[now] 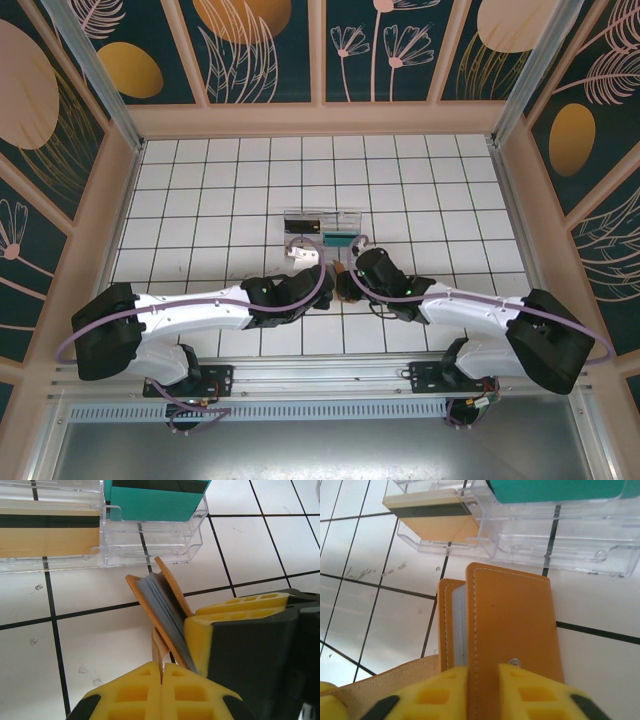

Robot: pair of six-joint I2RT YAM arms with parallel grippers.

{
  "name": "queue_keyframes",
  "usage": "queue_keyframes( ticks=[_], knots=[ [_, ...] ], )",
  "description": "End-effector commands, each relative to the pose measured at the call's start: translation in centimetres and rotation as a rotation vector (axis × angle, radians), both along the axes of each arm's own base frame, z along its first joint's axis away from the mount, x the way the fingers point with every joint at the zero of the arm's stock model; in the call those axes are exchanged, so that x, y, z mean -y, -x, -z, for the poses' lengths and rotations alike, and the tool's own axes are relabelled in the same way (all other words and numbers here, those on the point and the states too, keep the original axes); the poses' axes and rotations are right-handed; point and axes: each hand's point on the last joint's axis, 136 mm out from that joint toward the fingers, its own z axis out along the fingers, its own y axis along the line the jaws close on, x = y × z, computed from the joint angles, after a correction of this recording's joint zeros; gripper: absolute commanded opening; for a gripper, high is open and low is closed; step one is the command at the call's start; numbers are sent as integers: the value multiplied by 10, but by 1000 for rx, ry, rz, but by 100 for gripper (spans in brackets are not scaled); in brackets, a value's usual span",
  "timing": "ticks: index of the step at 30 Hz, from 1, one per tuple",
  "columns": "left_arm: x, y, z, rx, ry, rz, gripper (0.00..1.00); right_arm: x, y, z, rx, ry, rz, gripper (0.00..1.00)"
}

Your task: Take the credit cards out of the card holder

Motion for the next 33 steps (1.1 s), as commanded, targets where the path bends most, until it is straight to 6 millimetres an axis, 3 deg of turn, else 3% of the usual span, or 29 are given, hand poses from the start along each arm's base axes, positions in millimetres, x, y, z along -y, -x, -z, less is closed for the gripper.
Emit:
queue_keyframes(
  ticks=[1,3,17,22,30,32,33],
  knots=[
    [-10,0,-1,22,-23,-13,0,15,-4,0,8,49,56,8],
    [-15,0,2,21,-43,-25,0,18,-4,-2,9,45,64,0],
    [-85,-23,54,-19,-155,-147,0,-3,6,-28,-7,-142,-12,0],
    [-102,-25,65,-29,-183,-175,0,10,2,-1,-51,-94,43,0],
    [-109,-23,76,-44,-213,-179,0,35,7,51,-140,-51,96,0],
    [-109,-23,76,-47,-221,-178,19,32,10,56,-156,-61,80,0],
    [-108,-23,74,-47,-219,-177,38,31,12,59,-166,-68,75,0]
  ],
)
